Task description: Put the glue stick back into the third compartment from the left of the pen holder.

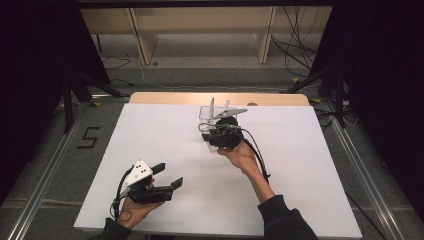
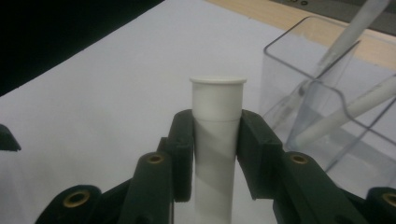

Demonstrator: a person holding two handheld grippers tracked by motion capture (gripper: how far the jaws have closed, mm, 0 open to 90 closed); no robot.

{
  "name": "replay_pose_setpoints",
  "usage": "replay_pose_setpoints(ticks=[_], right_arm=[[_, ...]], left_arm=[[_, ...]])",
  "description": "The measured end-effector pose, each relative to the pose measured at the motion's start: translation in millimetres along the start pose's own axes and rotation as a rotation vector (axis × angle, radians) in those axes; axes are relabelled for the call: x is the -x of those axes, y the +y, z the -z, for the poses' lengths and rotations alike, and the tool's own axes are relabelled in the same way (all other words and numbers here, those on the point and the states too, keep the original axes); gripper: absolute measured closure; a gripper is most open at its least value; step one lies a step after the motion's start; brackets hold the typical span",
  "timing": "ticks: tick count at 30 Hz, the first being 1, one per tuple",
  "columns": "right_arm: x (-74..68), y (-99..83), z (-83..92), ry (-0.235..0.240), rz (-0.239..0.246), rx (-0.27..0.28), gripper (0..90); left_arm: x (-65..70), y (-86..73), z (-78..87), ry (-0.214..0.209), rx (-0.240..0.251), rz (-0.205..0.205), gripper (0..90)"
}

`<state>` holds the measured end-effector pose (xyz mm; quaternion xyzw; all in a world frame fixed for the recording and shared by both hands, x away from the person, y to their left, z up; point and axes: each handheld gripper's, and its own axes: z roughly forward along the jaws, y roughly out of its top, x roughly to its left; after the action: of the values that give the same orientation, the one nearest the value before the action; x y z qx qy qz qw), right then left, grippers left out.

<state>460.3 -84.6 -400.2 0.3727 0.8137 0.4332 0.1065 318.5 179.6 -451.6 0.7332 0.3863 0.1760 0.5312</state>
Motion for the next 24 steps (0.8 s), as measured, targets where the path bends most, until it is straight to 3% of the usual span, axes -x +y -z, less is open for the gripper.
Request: replay_pose_setpoints(ticks=[7, 24], right_arm=[[15.2, 9.1, 14.4, -0.044, -0.033, 0.049, 68.3], [45.8, 21.7, 29.6, -0.124, -0.106, 0.115, 68.2]], left_arm=[[0.0, -0.1, -0.1, -0.001, 0.004, 0.002, 16.9], [-0.1, -0.2, -0.3, -0.001, 0.002, 0.004, 16.9]])
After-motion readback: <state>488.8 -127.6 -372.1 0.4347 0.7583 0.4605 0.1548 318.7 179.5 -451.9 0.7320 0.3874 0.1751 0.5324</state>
